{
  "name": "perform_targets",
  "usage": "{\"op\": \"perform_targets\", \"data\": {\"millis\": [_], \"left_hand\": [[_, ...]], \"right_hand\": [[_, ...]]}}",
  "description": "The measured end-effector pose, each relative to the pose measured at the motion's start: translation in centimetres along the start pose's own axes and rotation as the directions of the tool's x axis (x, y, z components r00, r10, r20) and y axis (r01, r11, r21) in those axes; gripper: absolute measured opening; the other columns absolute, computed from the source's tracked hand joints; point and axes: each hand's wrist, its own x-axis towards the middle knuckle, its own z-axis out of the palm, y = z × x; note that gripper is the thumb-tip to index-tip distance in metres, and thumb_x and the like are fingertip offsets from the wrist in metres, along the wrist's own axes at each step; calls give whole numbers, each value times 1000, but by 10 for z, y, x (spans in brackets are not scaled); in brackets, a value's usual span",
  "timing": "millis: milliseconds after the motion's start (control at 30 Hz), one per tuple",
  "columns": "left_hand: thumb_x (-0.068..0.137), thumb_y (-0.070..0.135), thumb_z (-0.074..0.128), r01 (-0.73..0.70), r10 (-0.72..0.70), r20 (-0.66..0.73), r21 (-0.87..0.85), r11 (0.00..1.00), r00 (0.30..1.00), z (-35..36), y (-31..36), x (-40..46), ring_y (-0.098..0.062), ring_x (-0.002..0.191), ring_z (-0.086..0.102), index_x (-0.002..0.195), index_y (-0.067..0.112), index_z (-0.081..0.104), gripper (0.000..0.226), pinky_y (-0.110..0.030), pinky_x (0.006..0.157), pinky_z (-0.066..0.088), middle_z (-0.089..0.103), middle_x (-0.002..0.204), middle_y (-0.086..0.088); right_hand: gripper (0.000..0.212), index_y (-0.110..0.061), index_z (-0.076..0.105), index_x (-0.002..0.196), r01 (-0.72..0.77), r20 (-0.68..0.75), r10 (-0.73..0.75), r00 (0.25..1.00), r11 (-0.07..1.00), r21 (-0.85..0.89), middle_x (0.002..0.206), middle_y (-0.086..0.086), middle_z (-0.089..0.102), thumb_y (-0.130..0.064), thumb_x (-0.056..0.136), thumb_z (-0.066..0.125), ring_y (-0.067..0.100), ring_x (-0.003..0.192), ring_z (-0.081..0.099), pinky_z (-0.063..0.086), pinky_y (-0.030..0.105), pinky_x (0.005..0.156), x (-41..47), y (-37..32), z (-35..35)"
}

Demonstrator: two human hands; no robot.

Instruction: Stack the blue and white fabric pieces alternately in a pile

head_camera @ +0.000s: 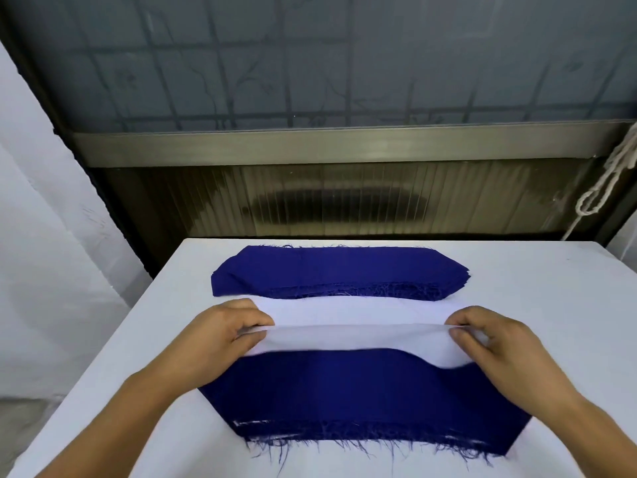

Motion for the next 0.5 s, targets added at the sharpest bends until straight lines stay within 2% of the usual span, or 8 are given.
{"op": "perform_targets", "data": {"millis": [100,167,233,300,400,467,500], "left_hand": [[91,28,66,121,-105,125,-130,984,987,-12,4,-5,4,94,60,88,46,69,18,-8,77,45,65,97,26],[90,31,66,171,-148,186,-112,979,971,-10,7,0,7,92,60,85,47,68,17,-9,75,46,66,95,28],[89,28,66,182,-177,116,-38,983,977,-4,10,8,8,88,59,80,46,66,20,-7,73,45,66,89,27],[89,24,68,158,-158,-64,6,987,985,-1,13,14,7,88,58,85,43,66,20,-4,73,42,65,88,26],[87,21,70,36,-32,-309,6,999,951,4,14,8,4,93,58,94,29,72,12,-6,77,44,62,94,26],[87,19,69,-41,63,-385,65,997,921,11,9,-5,1,95,58,95,25,74,11,-10,81,45,63,101,22],[91,20,66,-96,130,-378,107,990,917,17,5,-14,0,98,58,96,24,75,12,-13,83,46,65,106,18]], "right_hand": [[9,-34,66,87,-134,202,114,973,987,89,85,-13,68,-33,91,58,7,77,61,47,19,70,-1,0,-21],[15,-29,68,81,-193,286,161,944,977,86,82,-11,69,-24,93,61,5,75,62,47,16,67,5,-1,-23],[18,-31,66,80,-179,210,176,962,984,-6,78,-10,68,-21,94,60,5,73,61,46,15,65,12,-2,-19],[15,-31,63,84,-118,18,120,993,989,-84,82,-15,67,-21,94,59,4,75,60,46,17,66,13,-5,-14],[14,-26,67,95,47,-231,-79,970,989,-138,98,-22,65,-15,95,58,3,86,60,44,17,74,5,-5,-10],[20,-16,71,96,219,-284,-281,917,948,-231,106,-14,67,-16,96,51,6,98,60,45,19,84,-7,5,-7],[27,-11,73,95,298,-273,-368,889,917,-265,107,-9,68,-20,95,47,9,104,59,44,22,91,-15,12,-3]]}}
